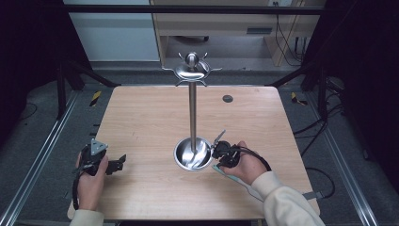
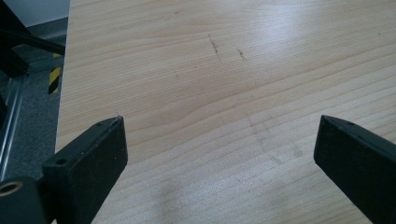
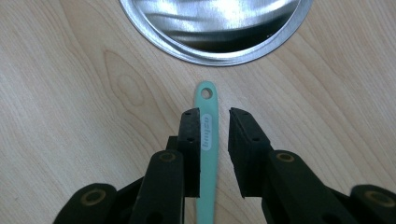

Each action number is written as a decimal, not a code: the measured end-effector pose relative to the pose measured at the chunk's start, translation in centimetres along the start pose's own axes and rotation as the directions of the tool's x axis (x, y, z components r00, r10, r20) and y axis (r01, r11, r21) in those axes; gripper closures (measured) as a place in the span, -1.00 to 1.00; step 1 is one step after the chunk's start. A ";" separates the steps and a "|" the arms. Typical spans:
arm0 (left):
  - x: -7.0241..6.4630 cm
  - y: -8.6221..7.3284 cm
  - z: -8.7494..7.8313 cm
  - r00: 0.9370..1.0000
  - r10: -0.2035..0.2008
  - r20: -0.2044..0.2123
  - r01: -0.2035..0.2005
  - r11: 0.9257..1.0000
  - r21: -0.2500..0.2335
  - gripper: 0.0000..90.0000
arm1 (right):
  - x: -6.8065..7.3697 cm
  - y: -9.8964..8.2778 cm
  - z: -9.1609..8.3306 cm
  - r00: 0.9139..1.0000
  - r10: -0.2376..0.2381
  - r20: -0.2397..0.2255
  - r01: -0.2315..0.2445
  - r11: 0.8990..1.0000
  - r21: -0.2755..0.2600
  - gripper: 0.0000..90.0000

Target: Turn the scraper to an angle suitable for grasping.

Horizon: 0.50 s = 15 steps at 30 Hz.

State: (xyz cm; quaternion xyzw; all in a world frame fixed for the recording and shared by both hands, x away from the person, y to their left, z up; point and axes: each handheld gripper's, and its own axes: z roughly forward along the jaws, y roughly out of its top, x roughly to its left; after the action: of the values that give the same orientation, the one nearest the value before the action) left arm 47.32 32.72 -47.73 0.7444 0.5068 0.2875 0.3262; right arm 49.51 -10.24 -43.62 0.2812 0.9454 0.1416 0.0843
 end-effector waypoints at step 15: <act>-0.1 0.0 0.1 1.000 0.006 0.006 -0.006 1.000 0.008 -0.94 | -0.5 0.9 1.5 1.000 0.003 -0.028 -0.001 0.997 0.080 0.59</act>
State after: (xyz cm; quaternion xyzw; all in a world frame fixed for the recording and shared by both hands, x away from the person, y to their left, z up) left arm 47.39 32.64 -47.80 0.7481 0.5046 0.2845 0.3237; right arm 50.71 -9.50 -44.71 0.2832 0.9511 0.1077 0.0596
